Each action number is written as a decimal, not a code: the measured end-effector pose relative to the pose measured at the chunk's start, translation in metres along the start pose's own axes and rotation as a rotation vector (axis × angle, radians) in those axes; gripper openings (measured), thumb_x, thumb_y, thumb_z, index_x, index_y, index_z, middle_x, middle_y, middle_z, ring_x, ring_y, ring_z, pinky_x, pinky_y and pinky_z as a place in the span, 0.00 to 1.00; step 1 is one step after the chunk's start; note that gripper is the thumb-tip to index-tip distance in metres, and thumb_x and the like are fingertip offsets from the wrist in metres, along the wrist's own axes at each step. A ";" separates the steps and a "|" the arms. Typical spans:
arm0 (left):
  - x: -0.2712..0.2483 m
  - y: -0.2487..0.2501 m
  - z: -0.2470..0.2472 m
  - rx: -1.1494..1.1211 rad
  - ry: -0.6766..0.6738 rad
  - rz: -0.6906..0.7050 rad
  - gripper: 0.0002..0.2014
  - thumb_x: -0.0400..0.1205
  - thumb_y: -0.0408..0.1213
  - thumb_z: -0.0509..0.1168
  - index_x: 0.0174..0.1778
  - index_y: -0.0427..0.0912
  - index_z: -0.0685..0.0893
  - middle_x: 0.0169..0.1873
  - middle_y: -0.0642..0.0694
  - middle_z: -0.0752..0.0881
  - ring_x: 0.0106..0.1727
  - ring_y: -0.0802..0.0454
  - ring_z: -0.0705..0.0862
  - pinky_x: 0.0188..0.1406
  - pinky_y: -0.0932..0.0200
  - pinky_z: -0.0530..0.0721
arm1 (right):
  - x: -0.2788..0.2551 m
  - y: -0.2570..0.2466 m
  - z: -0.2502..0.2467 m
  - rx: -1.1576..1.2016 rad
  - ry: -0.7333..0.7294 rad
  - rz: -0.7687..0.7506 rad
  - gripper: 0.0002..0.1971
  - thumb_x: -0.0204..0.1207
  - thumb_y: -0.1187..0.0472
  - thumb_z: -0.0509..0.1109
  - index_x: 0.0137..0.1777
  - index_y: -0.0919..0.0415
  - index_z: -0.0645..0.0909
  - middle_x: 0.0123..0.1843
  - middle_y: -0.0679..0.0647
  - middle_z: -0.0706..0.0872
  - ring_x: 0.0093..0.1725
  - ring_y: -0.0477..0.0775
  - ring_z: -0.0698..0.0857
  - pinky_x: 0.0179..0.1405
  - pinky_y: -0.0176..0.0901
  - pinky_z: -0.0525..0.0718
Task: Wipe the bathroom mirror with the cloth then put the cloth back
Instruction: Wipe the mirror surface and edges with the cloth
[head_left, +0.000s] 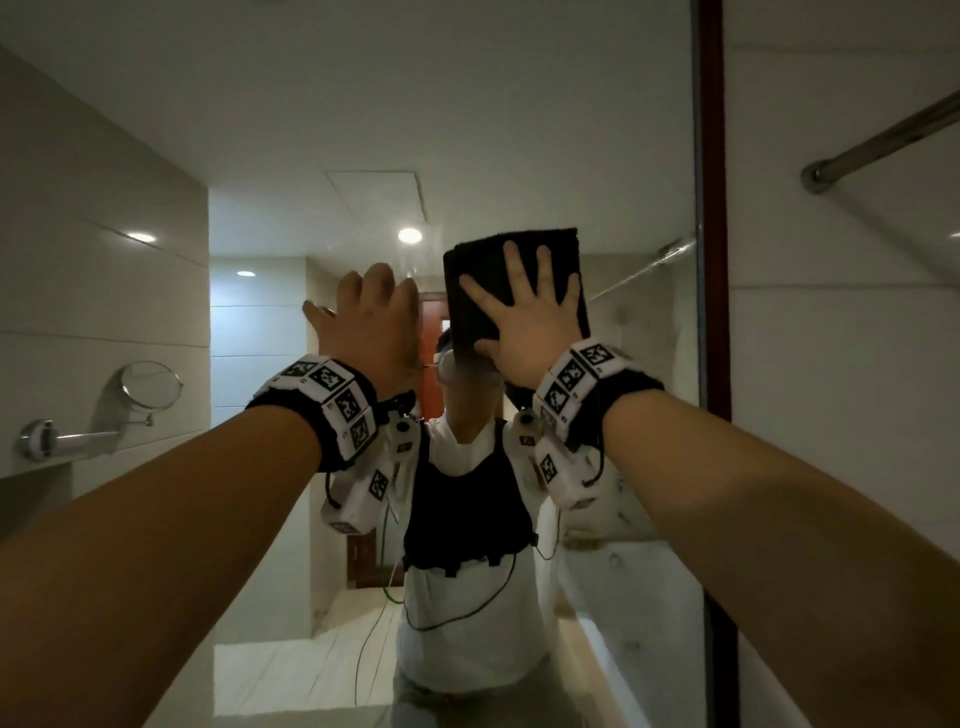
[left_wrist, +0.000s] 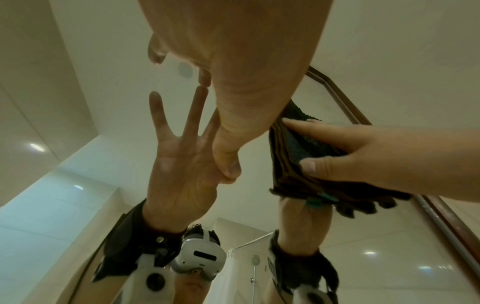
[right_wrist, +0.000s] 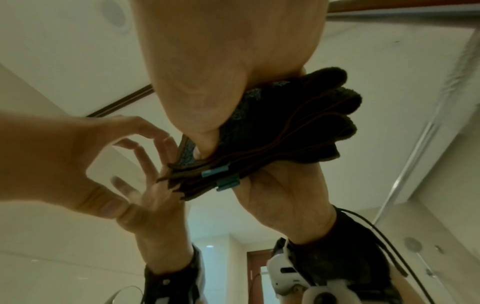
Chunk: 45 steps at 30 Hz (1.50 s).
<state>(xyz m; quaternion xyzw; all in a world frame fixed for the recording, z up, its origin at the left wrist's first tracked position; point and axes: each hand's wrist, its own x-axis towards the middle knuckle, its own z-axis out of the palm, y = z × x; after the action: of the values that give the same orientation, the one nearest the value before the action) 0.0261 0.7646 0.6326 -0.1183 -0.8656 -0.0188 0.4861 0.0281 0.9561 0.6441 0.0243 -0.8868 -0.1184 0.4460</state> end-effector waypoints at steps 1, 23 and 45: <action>0.000 0.001 -0.002 0.003 -0.002 -0.002 0.47 0.65 0.52 0.80 0.78 0.51 0.64 0.76 0.45 0.62 0.79 0.36 0.59 0.68 0.18 0.65 | -0.004 0.006 0.001 -0.006 -0.005 -0.003 0.43 0.79 0.36 0.64 0.83 0.30 0.37 0.86 0.55 0.28 0.84 0.72 0.32 0.78 0.82 0.44; 0.007 0.030 -0.015 0.012 -0.002 -0.121 0.27 0.74 0.42 0.69 0.68 0.41 0.72 0.68 0.37 0.70 0.68 0.30 0.70 0.63 0.30 0.71 | -0.066 0.119 0.020 0.038 0.050 0.166 0.37 0.82 0.44 0.62 0.87 0.44 0.48 0.89 0.59 0.41 0.85 0.72 0.43 0.82 0.74 0.44; 0.012 0.018 -0.014 0.013 0.050 -0.063 0.30 0.70 0.50 0.73 0.67 0.49 0.72 0.63 0.40 0.73 0.61 0.30 0.75 0.57 0.34 0.74 | -0.060 0.108 0.024 0.219 0.017 0.359 0.42 0.83 0.45 0.65 0.87 0.42 0.39 0.86 0.68 0.33 0.85 0.72 0.37 0.81 0.74 0.52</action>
<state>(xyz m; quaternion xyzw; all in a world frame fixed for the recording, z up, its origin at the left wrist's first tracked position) 0.0356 0.7825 0.6487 -0.0875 -0.8565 -0.0315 0.5076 0.0520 1.0747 0.6088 -0.0849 -0.8806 0.0603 0.4623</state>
